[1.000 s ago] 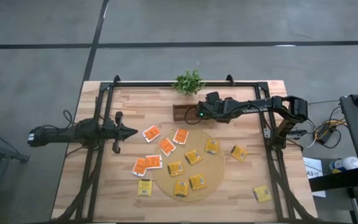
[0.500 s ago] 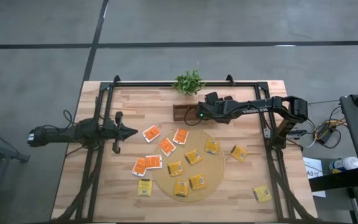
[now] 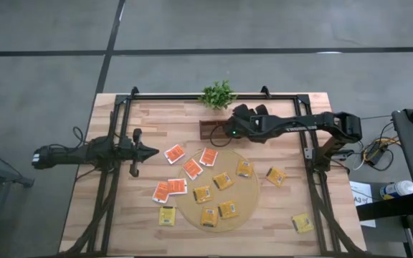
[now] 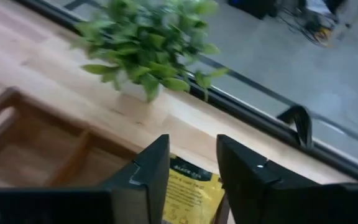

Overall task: Pick & Place Tea
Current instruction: Put the yellow tea bag into the right section of the wooden organizer

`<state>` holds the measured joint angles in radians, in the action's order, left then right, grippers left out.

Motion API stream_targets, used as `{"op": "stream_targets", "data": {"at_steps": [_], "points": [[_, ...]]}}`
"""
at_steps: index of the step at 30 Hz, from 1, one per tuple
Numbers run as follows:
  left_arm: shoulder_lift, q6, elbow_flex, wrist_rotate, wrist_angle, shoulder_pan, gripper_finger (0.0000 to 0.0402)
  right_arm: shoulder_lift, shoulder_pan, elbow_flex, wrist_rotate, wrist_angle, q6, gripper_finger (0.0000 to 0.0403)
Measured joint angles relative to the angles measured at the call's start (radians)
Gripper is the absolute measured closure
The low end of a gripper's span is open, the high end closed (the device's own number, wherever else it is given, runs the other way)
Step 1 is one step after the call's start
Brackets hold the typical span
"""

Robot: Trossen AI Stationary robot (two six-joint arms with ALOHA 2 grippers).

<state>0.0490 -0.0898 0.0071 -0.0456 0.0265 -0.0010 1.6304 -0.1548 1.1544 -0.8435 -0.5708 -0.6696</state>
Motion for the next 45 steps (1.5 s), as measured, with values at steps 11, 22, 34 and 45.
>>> {"op": "stream_targets", "data": {"at_steps": [11,22,34,45], "points": [[0.0,0.0,0.0,0.0,0.0,0.0,0.0402,-0.065,-0.036,0.117,0.286,-0.098,0.301,0.0389],[0.0,0.0,0.0,0.0,0.0,0.0,0.0402,-0.045,-0.215,0.201,0.796,-0.354,0.505,0.0395],[0.0,0.0,0.0,0.0,0.001,0.0,0.0402,0.076,-0.288,0.198,1.005,-0.42,0.755,0.0395],[0.0,0.0,0.0,0.0,0.002,0.0,0.0402,0.161,-0.292,0.198,0.913,-0.389,0.865,0.0395]]}}
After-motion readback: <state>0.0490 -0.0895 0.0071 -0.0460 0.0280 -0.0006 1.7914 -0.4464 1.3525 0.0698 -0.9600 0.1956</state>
